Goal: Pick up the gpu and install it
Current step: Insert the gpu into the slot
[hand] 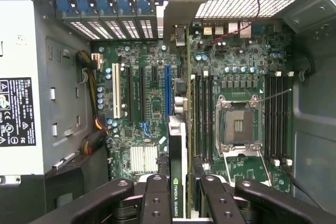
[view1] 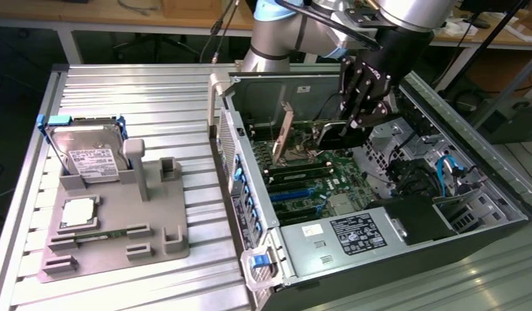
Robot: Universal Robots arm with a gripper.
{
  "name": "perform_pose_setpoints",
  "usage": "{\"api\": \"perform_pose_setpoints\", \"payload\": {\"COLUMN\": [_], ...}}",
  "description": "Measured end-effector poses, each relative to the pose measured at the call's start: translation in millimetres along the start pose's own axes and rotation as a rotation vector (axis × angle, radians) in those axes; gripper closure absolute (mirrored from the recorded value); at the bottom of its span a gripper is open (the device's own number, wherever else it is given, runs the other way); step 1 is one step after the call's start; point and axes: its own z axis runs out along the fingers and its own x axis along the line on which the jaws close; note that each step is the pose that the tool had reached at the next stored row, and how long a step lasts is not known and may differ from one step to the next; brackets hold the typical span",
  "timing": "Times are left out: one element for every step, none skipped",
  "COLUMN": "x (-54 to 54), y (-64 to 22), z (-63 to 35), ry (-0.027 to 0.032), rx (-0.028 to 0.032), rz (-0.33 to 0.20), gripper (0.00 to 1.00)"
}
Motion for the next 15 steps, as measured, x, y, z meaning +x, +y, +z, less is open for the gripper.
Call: {"api": "perform_pose_setpoints", "payload": {"x": [0.0,0.0,0.0,0.0,0.0,0.0,0.0,0.0,0.0,0.0,0.0,0.0,0.0,0.1,0.1], "y": [0.0,0.0,0.0,-0.1,-0.1,-0.1,-0.1,-0.1,-0.1,-0.1,-0.1,-0.2,-0.2,-0.2,-0.2], "z": [0.6,1.2,1.8,2.5,3.0,3.6,4.2,4.6,5.1,5.6,6.1,6.6,7.0,7.5,8.0], "ry": [0.0001,0.0,0.0001,0.0001,0.0001,0.0001,0.0,0.0001,0.0002,0.0001,0.0001,0.0,0.0001,0.0,0.0], "rx": [0.0004,0.0009,0.0013,0.0018,0.002,0.0024,0.0028,0.0031,0.0034,0.0038,0.0042,0.0046,0.005,0.0053,0.0056], "rz": [-0.001,-0.001,-0.002,-0.002,-0.003,-0.003,-0.004,-0.004,-0.004,-0.005,-0.005,-0.005,-0.005,-0.005,-0.005], "gripper": [0.73,0.73,0.73,0.73,0.73,0.73,0.73,0.73,0.73,0.73,0.73,0.73,0.73,0.73,0.73]}}
